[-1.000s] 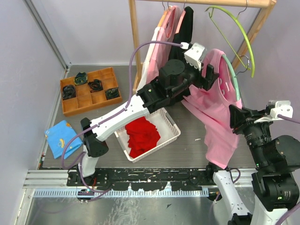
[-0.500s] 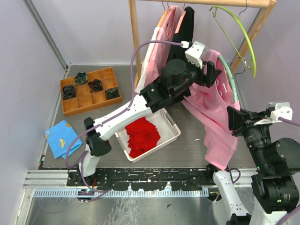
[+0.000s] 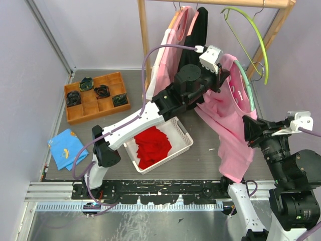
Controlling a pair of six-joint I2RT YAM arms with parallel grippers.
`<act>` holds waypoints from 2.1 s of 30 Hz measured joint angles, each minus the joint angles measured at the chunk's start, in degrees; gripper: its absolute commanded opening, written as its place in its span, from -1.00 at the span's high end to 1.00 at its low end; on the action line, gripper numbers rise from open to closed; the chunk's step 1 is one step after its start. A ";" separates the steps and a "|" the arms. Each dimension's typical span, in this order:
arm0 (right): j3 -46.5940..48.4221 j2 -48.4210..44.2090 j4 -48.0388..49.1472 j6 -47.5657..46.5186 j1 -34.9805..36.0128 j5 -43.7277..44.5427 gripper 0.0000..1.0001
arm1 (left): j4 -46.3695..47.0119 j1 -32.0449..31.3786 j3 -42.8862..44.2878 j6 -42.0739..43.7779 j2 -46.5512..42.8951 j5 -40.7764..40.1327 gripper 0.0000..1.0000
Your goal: Remove the t-shirt from the hanger
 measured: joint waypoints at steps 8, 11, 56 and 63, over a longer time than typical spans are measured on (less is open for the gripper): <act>-0.48 -0.31 0.35 0.42 -0.26 1.05 0.99 | 1.20 0.00 -0.79 0.13 -0.85 6.54 1.00; -1.36 -0.70 0.83 0.61 -0.26 1.86 0.99 | 1.29 0.00 -2.64 0.07 -2.71 10.93 1.00; -8.20 -2.23 6.64 2.34 -0.26 -1.57 0.99 | 8.26 -6.58 -8.28 19.17 -10.21 15.91 -0.96; -8.72 -3.19 6.36 2.49 -0.39 -2.75 0.99 | 6.27 -6.38 -6.95 20.17 -7.65 16.35 -0.54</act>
